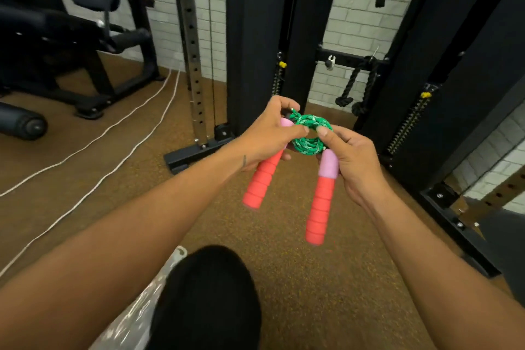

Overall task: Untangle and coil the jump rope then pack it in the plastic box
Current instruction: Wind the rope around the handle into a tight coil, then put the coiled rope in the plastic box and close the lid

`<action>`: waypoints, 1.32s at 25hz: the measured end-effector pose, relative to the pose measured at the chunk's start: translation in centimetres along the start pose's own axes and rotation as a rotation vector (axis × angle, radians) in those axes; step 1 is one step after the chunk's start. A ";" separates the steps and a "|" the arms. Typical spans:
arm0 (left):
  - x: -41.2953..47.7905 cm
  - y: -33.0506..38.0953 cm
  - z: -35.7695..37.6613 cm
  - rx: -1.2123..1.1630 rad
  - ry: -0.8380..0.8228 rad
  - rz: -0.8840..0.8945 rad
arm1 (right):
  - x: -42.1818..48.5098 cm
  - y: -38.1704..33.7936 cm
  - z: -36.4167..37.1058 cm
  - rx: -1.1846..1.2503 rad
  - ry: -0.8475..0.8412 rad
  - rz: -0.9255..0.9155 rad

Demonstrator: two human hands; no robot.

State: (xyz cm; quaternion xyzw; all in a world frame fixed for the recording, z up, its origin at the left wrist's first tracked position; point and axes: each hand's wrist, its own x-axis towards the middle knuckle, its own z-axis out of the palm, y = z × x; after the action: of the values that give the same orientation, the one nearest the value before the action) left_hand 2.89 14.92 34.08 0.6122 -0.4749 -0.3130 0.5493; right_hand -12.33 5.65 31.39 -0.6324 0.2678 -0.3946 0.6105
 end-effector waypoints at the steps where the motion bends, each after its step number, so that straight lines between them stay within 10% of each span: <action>1: -0.8 -0.1 -1.7 0.013 0.053 0.017 | 0.4 0.1 1.9 -0.010 -0.034 -0.018; 21: -17.1 -31.8 -18.2 -0.019 0.363 -0.516 | -9.9 31.5 28.4 0.087 -0.138 0.600; 33: -24.2 -43.4 -18.3 0.673 0.270 -0.373 | -14.8 40.2 34.0 -0.356 -0.156 0.718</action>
State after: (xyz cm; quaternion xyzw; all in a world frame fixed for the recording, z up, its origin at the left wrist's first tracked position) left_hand 21.19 41.78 -7.66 0.8690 -0.3551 -0.1512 0.3096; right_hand 13.41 32.39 -8.75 -0.6223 0.4886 -0.0548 0.6090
